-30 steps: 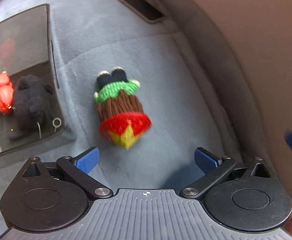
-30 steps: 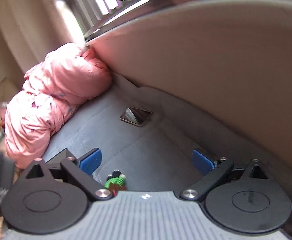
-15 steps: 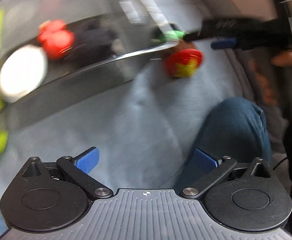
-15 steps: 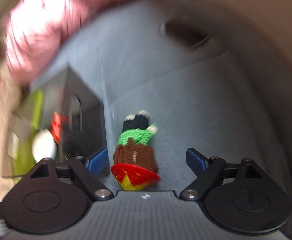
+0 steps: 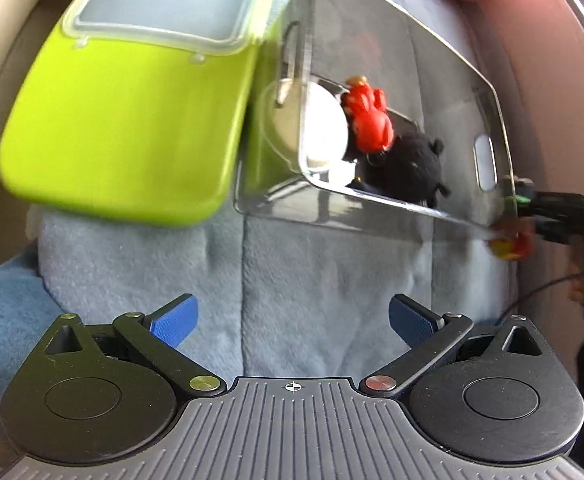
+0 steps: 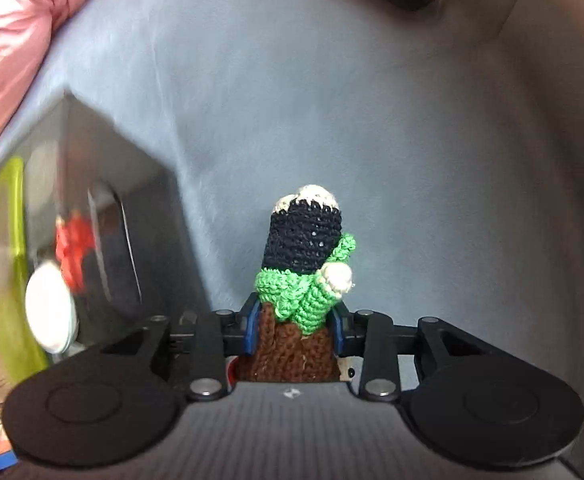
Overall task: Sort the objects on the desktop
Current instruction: 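Lower the crocheted doll into the clear bin and open the right tool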
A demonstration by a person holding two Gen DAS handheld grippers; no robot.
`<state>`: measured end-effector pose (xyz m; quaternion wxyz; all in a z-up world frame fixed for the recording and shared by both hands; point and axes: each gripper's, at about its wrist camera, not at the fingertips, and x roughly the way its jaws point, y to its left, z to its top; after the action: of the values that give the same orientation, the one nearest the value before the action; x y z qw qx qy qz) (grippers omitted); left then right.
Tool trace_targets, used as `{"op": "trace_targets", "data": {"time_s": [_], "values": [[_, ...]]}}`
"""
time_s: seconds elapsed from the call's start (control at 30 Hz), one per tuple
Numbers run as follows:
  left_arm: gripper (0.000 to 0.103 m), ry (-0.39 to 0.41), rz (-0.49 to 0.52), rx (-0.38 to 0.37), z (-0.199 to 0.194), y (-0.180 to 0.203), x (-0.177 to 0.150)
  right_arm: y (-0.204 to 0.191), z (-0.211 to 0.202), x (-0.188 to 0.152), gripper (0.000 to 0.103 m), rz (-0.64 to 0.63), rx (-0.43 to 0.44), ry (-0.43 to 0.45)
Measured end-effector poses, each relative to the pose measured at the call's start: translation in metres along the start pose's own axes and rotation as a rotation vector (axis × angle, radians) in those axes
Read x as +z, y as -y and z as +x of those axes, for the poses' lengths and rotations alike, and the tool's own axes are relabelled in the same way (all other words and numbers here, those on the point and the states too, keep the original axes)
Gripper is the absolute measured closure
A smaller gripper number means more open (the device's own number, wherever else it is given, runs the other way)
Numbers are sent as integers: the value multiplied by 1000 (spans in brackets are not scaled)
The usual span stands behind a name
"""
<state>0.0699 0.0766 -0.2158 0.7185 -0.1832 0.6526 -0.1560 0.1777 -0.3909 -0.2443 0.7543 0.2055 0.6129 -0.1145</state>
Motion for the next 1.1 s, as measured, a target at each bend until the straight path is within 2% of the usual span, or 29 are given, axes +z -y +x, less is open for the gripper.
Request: {"op": "trace_targets", "data": {"time_s": [0.07, 0.2, 0.3, 0.37, 0.53, 0.7, 0.83, 1.1], "values": [[0, -6, -13, -23, 5, -7, 1, -7, -36, 2, 67, -17, 4, 68], [0, -10, -19, -52, 8, -15, 3, -49, -112, -4, 67, -104, 111, 202], [0, 10, 1, -66, 0, -14, 5, -98, -134, -3, 67, -184, 223, 218], [0, 29, 15, -75, -5, -14, 6, -133, -121, -4, 67, -245, 250, 164], [0, 71, 45, -47, -15, -16, 4, -201, -33, -14, 67, -292, 184, -6], [0, 67, 64, -61, -17, -21, 4, -212, 35, -26, 66, -234, 110, -142], [0, 62, 74, -62, -14, -22, 5, -218, 58, -33, 65, -245, 44, -179], [0, 58, 81, -77, -16, -21, 10, -224, 70, -21, 62, -261, 16, -186]]}}
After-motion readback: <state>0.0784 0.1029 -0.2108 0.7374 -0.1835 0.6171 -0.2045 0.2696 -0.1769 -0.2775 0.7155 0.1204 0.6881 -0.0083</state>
